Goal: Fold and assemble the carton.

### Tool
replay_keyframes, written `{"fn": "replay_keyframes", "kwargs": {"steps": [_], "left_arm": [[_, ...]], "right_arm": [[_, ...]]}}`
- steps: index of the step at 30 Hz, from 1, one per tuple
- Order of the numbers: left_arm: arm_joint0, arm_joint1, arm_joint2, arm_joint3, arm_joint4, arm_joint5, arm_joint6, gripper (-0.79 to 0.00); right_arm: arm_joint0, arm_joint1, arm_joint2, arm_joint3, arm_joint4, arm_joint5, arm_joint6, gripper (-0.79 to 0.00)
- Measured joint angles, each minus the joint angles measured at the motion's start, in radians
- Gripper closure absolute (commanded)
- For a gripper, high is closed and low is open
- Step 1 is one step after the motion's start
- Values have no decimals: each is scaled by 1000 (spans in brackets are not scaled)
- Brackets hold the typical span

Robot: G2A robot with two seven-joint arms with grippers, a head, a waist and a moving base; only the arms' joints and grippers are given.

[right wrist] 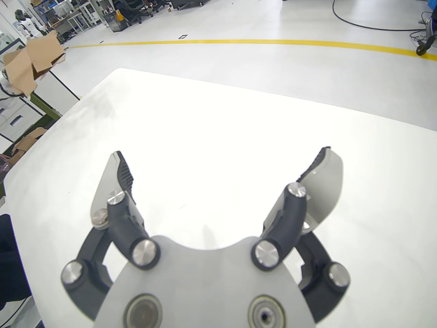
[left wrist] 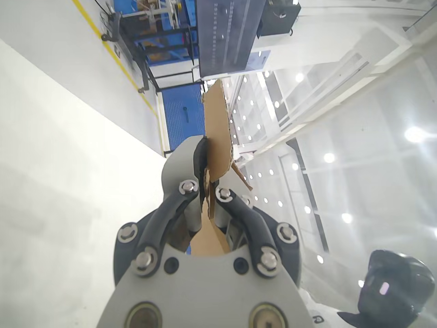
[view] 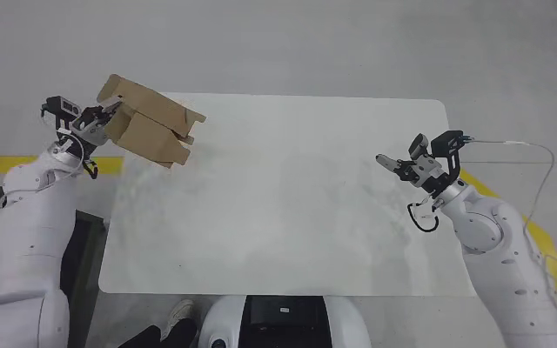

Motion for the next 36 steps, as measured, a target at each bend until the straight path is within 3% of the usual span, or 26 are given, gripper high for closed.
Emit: {"fn": "replay_keyframes", "kwargs": {"steps": [10, 21, 27, 36], "left_arm": [[-21, -71, 199, -132, 28, 38, 1, 0], [-109, -144, 393, -137, 69, 25, -67, 0], [-121, -165, 428, -115, 60, -37, -100, 0], [-123, -167, 428, -104, 65, -43, -85, 0]], "right_arm": [[0, 0, 0, 0, 0, 0, 0, -785], [0, 0, 0, 0, 0, 0, 0, -785], [0, 0, 0, 0, 0, 0, 0, -785], [0, 0, 0, 0, 0, 0, 0, -785]]}}
